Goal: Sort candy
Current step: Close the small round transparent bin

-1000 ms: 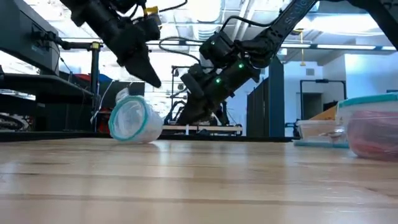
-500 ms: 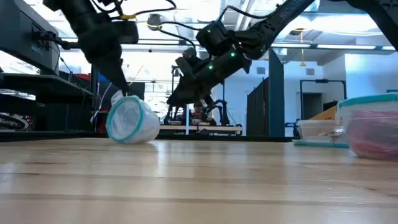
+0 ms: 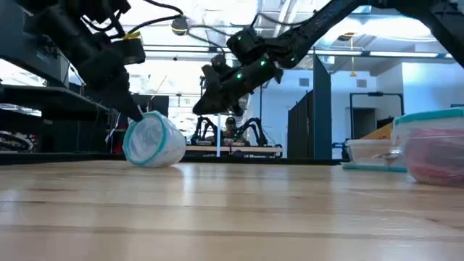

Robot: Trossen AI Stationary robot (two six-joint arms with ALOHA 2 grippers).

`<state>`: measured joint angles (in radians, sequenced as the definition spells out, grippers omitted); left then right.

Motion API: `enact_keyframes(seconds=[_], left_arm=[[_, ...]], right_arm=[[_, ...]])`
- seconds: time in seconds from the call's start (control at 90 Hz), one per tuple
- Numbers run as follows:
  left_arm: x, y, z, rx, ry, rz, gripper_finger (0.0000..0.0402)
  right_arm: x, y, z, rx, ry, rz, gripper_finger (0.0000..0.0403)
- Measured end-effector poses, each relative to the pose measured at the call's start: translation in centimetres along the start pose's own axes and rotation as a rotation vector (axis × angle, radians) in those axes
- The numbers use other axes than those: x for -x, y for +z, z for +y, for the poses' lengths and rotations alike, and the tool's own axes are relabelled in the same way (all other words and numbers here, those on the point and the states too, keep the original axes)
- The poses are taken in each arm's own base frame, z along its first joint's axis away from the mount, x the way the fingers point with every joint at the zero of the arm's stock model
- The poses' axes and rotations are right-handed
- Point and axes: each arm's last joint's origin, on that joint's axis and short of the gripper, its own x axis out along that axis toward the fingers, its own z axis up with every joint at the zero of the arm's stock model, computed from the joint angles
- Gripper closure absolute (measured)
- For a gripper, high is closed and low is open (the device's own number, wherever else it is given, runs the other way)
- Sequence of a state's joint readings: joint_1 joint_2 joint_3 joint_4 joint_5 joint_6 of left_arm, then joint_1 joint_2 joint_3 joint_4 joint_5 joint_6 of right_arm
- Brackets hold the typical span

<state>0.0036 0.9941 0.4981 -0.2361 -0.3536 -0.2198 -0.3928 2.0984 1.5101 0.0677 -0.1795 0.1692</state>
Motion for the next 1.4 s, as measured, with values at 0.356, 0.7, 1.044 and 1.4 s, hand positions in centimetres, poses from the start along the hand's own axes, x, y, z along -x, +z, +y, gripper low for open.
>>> enact_keyframes(seconds=[0.356, 0.7, 1.044, 1.4], left_arm=[[-0.5, 0.4, 0.7, -0.061, 0.039, -0.057, 0.0279], [-1.0, 1.7, 2.8, -0.076, 0.12, -0.145, 0.0279], [-1.7, 3.1, 4.5, -0.053, 0.098, -0.259, 0.0279], [-3.9, 2.3, 3.7, -0.048, 0.025, -0.151, 0.0279]], right_arm=[[-6.1, -0.9, -1.6, -0.099, 0.088, 0.071, 0.0342], [-6.6, -1.4, -0.5, -0.078, 0.098, 0.227, 0.0343], [-6.4, -1.1, 0.5, -0.024, 0.196, 0.235, 0.0343], [-5.7, -0.9, -0.4, 0.057, 0.124, 0.261, 0.0343]])
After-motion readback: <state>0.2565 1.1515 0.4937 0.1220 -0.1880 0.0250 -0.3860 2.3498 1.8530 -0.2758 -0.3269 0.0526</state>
